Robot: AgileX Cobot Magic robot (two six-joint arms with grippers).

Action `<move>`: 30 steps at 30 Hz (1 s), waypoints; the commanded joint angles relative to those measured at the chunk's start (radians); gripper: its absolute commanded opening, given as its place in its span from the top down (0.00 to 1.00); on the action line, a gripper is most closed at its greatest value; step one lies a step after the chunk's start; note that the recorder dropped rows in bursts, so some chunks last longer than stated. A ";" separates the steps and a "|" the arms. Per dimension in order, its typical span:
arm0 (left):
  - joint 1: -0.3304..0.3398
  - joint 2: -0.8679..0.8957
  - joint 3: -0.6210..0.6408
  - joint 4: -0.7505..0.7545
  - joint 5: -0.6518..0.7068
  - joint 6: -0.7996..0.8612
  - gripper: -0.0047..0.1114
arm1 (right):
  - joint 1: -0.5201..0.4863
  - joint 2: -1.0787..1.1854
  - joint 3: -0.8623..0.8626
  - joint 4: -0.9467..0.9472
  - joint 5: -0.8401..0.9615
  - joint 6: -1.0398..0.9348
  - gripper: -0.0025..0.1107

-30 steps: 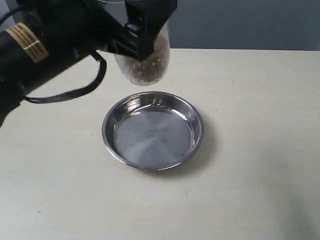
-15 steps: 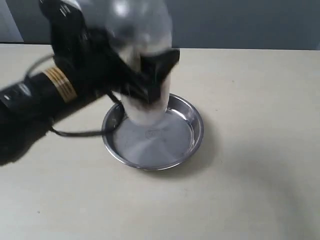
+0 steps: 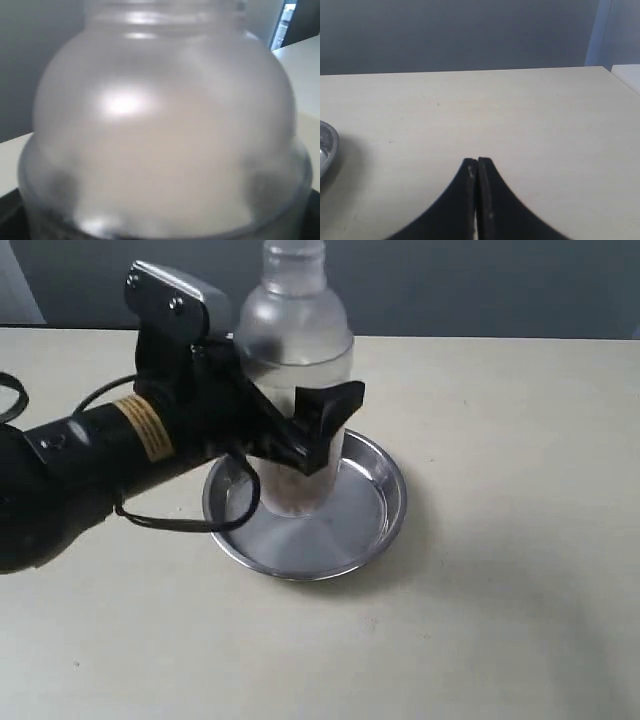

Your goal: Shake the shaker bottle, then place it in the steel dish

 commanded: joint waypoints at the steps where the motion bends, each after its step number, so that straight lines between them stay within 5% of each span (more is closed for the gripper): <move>1: -0.003 -0.167 -0.128 0.023 -0.131 0.050 0.96 | -0.004 -0.004 0.001 -0.003 -0.013 -0.001 0.98; 3: -0.003 -0.157 -0.139 -0.087 0.094 0.090 0.96 | -0.004 -0.004 0.001 -0.003 -0.013 -0.001 0.98; 5: -0.003 -0.062 -0.083 -0.111 0.170 0.120 0.96 | -0.004 -0.004 0.001 -0.003 -0.013 -0.001 0.98; 8: -0.008 0.020 -0.011 -0.033 0.171 0.076 0.96 | -0.004 -0.004 0.001 -0.003 -0.013 -0.001 0.98; 13: -0.017 -0.115 -0.024 0.060 0.116 0.061 0.96 | -0.004 -0.004 0.001 -0.003 -0.013 -0.001 0.98; 17: 0.065 -0.171 -0.036 -0.276 0.122 0.324 0.96 | -0.004 -0.004 0.001 -0.003 -0.013 -0.001 0.98; 19: 0.102 -0.171 -0.036 -0.436 0.124 0.306 0.96 | -0.004 -0.004 0.001 -0.003 -0.013 -0.001 0.98; 22: 0.051 -0.172 -0.036 -0.136 0.143 0.044 0.96 | -0.004 -0.004 0.001 -0.003 -0.013 -0.001 0.98; 24: -0.008 -0.172 -0.036 0.259 0.089 -0.179 0.96 | -0.004 -0.004 0.001 -0.003 -0.013 -0.001 0.98; 26: -0.024 -0.172 -0.036 0.363 0.108 -0.171 0.96 | -0.004 -0.004 0.001 -0.003 -0.013 -0.001 0.98; 27: -0.008 -0.169 -0.036 0.234 0.175 -0.082 0.96 | -0.004 -0.004 0.001 -0.003 -0.013 -0.001 0.98; 30: 0.103 -0.136 -0.036 -0.570 0.185 0.310 0.96 | -0.004 -0.004 0.001 -0.003 -0.013 -0.001 0.98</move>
